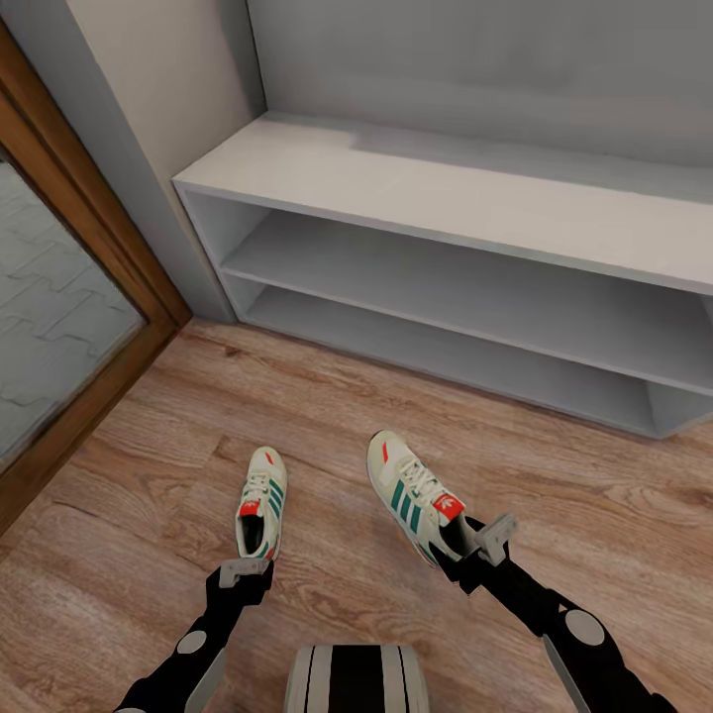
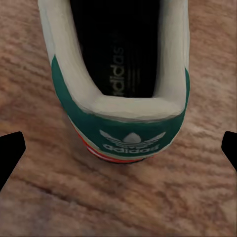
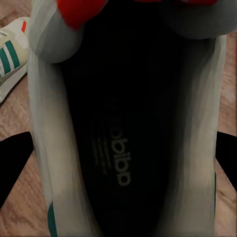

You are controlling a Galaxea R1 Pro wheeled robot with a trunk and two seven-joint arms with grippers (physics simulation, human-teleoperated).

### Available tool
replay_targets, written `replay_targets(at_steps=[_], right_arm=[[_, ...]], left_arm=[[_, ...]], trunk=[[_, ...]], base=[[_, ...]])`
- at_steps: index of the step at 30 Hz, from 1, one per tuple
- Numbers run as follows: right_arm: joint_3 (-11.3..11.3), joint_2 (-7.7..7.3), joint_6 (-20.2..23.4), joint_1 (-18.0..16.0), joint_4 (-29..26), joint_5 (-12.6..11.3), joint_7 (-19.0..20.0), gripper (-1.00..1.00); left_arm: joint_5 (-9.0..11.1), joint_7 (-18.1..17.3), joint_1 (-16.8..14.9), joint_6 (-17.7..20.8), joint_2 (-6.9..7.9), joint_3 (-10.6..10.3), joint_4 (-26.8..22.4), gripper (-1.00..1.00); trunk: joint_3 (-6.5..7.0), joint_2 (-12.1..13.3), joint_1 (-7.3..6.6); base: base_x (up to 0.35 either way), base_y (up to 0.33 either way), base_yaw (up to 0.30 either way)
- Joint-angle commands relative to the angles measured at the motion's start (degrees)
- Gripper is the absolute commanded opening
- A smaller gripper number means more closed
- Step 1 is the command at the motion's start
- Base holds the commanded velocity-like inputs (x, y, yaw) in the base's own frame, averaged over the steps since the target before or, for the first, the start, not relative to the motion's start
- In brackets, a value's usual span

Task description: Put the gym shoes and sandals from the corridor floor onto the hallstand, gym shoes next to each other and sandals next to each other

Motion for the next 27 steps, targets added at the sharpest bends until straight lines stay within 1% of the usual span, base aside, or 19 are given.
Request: replay_targets(at_steps=[1,11,18,26,27], right_arm=[[0.05,0.01,0.16,-0.01,-0.13,0.0,0.11,-1.0],[0.08,0.09,0.18,-0.01,-0.28,-0.01,0.11,-1.0],[0.08,0.09,0.23,-0.01,-0.29,-0.01,0.11,-1.0],[0.08,0.18,0.24,-0.01,-0.2,0.08,0.11,-1.0],[0.08,0.18,0.24,-0.01,-0.2,0.08,0.11,-1.0]], left_arm=[[0.6,-0.04,-0.03,-0.3,0.04,-0.34,0.05,1.0],[0.64,-0.04,-0.03,-0.47,0.04,-0.4,0.05,1.0],[0.67,-0.04,-0.03,-0.47,0.04,-0.37,0.05,1.0],[0.74,-0.06,-0.03,-0.84,0.05,-0.48,0.07,1.0],[0.75,-0.07,-0.03,-1.03,0.04,-0.48,0.06,1.0]], trunk=[[-0.03,-0.01,0.0],[-0.04,-0.01,0.0],[-0.04,-0.01,0.0],[-0.04,-0.01,0.0],[-0.26,-0.02,0.02]], base=[[0.038,0.0,0.0],[0.012,0.0,0.0],[0.085,0.0,0.0],[0.006,0.0,0.0],[0.0,0.0,0.0]])
